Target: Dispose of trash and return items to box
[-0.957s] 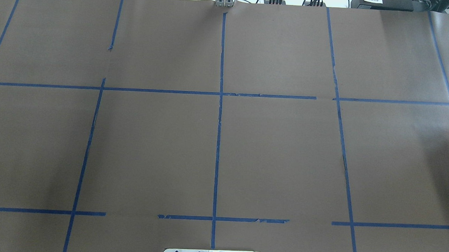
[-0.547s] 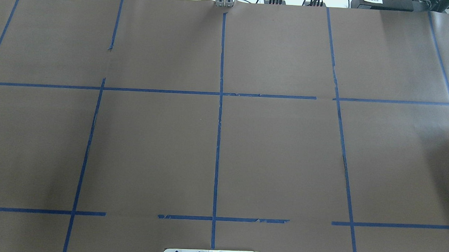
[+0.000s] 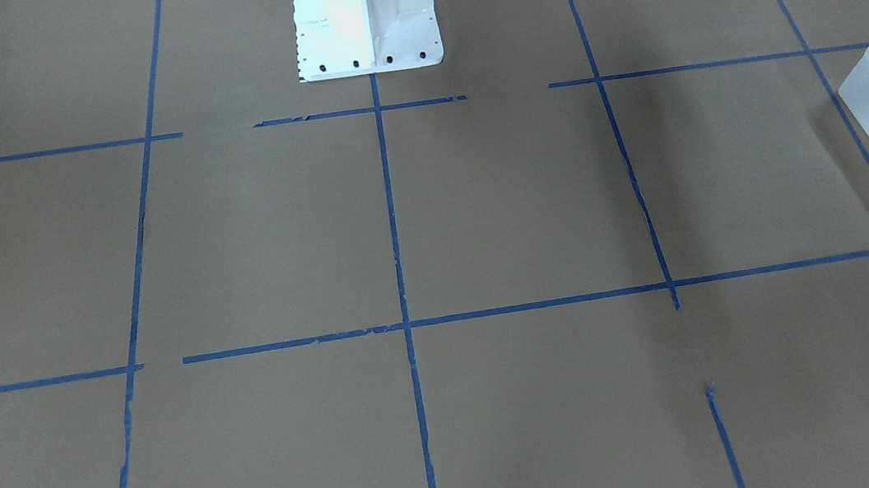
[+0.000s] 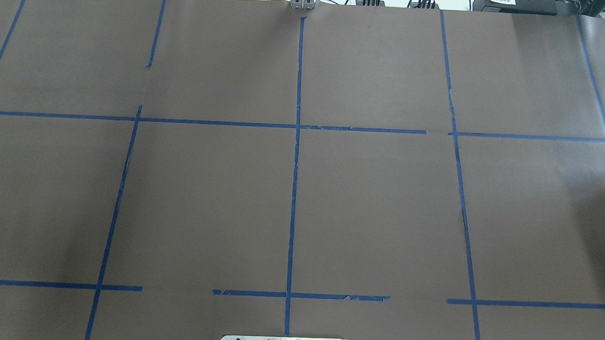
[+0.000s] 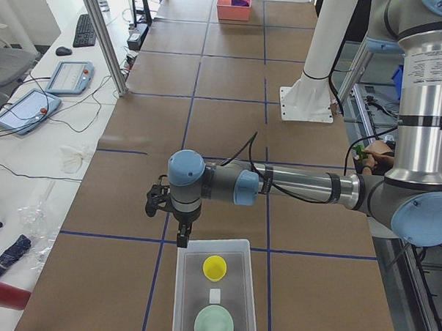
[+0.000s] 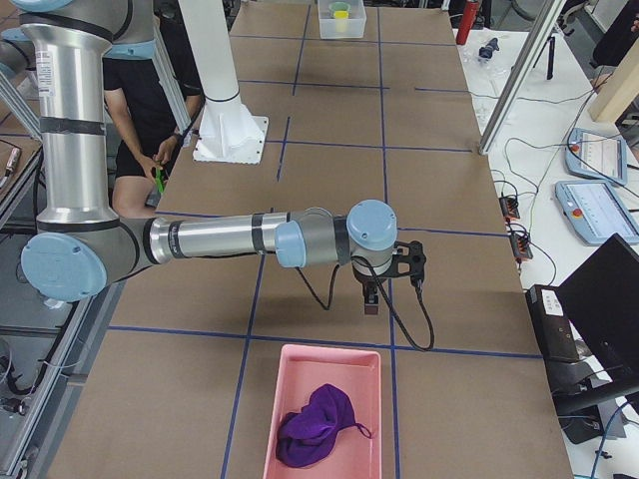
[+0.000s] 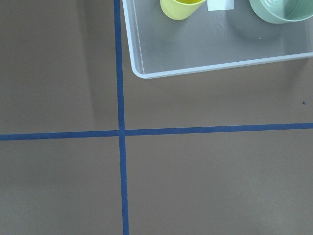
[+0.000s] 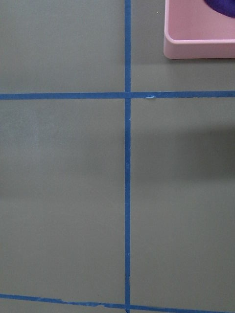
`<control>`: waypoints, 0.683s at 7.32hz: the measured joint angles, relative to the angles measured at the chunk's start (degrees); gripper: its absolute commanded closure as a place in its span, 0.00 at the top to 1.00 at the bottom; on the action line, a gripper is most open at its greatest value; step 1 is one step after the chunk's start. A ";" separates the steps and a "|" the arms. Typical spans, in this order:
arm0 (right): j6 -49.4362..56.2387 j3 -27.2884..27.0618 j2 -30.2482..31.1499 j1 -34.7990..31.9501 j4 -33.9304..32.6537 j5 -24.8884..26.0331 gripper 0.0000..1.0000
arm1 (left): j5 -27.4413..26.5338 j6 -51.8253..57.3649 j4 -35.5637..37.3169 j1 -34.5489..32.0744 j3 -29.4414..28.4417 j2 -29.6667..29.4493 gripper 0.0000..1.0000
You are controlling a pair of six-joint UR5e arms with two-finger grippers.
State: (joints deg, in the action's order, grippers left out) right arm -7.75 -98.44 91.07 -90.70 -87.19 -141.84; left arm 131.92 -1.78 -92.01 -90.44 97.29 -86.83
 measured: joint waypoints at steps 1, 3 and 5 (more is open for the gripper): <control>-0.02 0.00 0.02 0.00 0.00 0.04 1.00 | 0.00 -0.04 -0.03 0.00 0.02 -0.03 1.00; -0.03 0.03 0.07 0.00 0.00 0.07 1.00 | 0.00 -0.06 -0.49 0.00 0.08 -0.07 1.00; 0.42 0.11 0.36 0.00 0.00 1.67 1.00 | 0.00 -0.07 -0.70 0.00 0.09 -0.09 1.00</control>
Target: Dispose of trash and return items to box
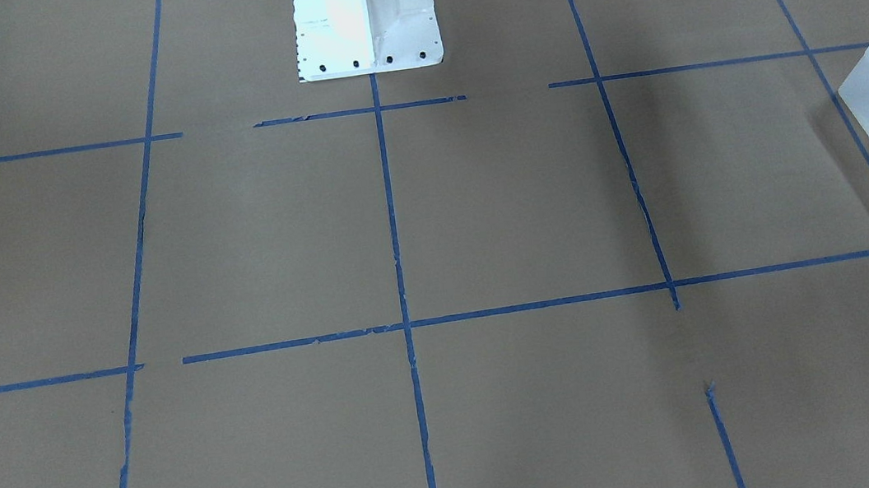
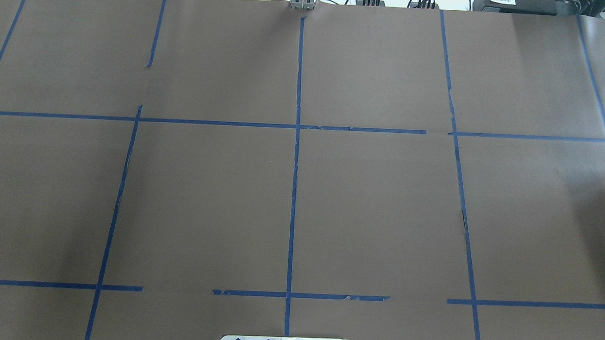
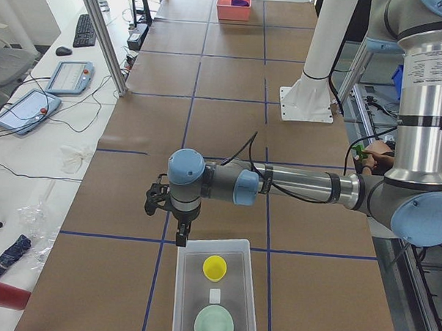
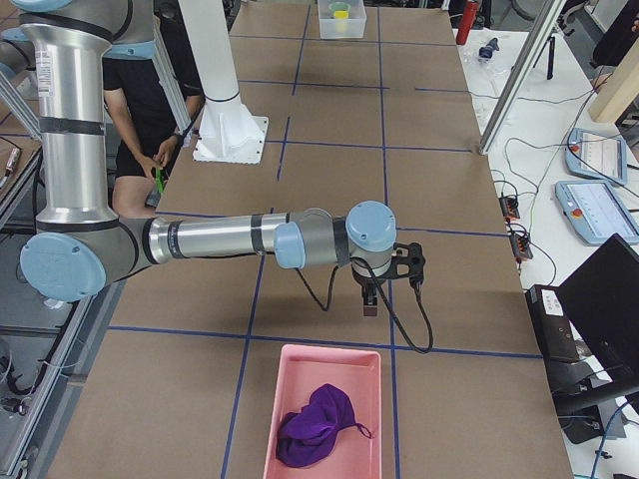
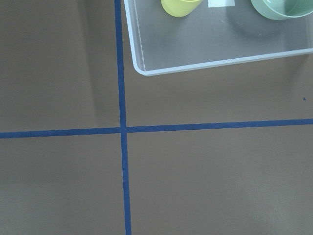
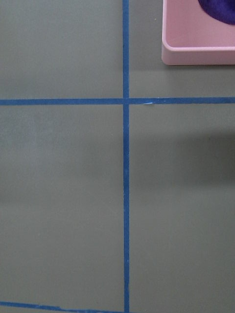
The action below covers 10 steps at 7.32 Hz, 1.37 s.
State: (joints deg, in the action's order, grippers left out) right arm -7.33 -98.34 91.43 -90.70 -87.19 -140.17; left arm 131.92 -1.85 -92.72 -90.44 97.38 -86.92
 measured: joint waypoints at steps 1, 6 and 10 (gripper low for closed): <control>1.17 0.08 0.29 0.01 -0.06 2.43 1.00 | 0.00 0.00 -0.03 0.00 0.00 0.00 1.00; 3.89 1.69 0.58 0.08 -0.46 5.87 1.00 | 0.02 0.00 -0.06 0.00 0.04 -0.07 1.00; 3.91 1.90 0.58 0.09 -0.60 3.96 1.00 | 0.00 -0.02 -0.03 0.00 0.00 -0.13 1.00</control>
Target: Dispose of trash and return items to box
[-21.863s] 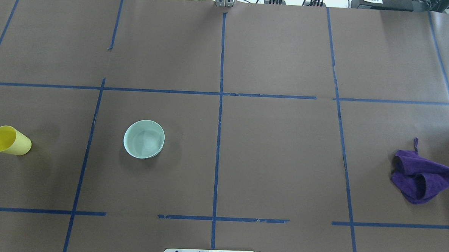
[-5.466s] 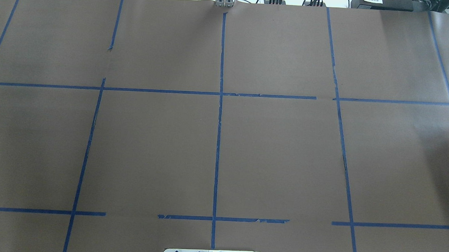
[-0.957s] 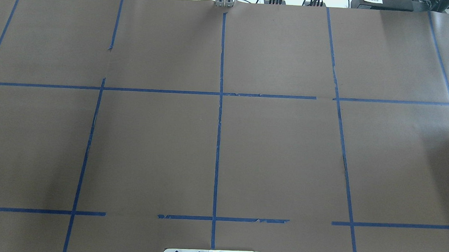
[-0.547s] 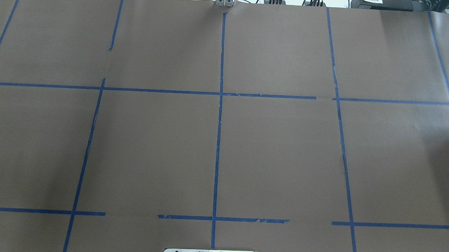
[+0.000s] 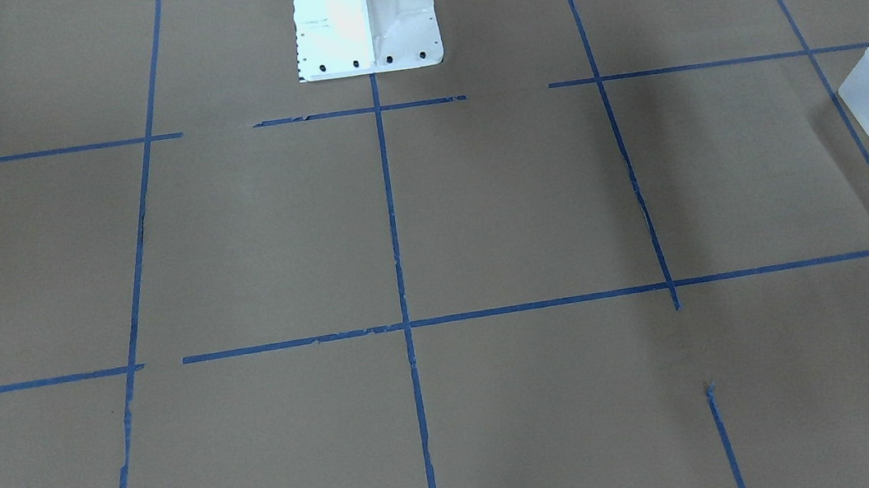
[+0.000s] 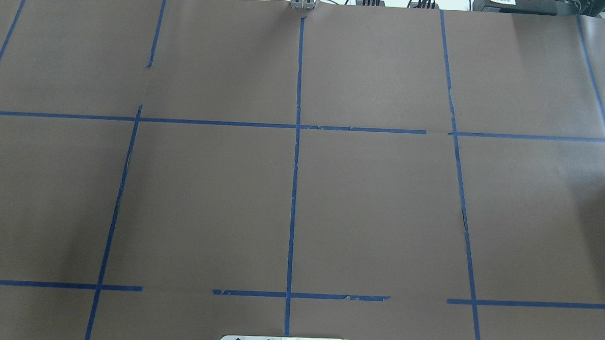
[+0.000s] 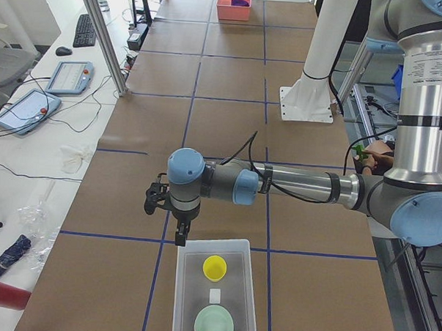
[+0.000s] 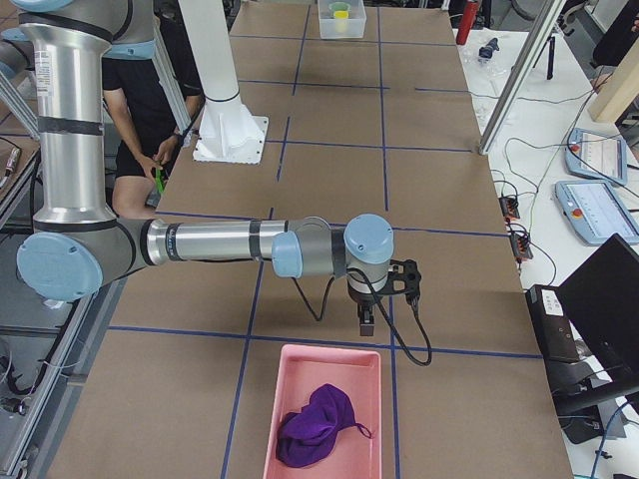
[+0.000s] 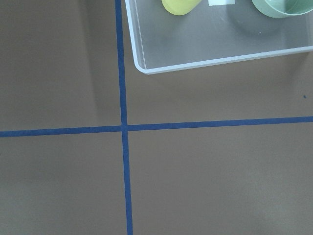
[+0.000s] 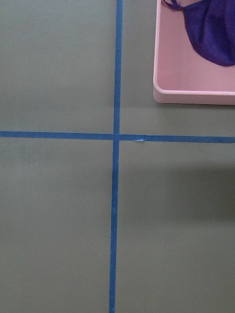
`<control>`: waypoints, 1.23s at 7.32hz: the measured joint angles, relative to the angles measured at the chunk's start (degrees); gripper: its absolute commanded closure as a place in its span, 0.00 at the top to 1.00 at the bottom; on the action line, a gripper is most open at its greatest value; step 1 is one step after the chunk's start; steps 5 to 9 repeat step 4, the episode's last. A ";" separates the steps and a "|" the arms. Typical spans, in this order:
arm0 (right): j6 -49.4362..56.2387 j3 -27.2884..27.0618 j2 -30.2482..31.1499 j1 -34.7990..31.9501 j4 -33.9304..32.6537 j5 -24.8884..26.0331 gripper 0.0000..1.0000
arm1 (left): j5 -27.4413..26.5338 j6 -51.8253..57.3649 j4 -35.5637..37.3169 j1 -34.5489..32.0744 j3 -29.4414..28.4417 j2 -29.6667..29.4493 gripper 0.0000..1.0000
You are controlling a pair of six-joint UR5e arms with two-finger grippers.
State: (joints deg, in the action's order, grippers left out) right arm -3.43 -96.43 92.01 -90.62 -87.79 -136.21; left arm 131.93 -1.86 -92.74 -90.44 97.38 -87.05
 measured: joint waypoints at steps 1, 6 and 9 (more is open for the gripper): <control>0.00 0.15 0.01 0.00 -0.01 -0.46 1.00 | 0.00 -0.02 -0.02 0.00 0.00 0.00 1.00; 0.00 0.53 -0.06 -0.02 -0.02 -0.96 1.00 | 0.02 0.01 0.00 0.00 0.00 -0.04 1.00; 0.00 0.53 -0.06 -0.02 -0.02 -0.96 1.00 | 0.02 0.01 0.00 0.00 0.00 -0.04 1.00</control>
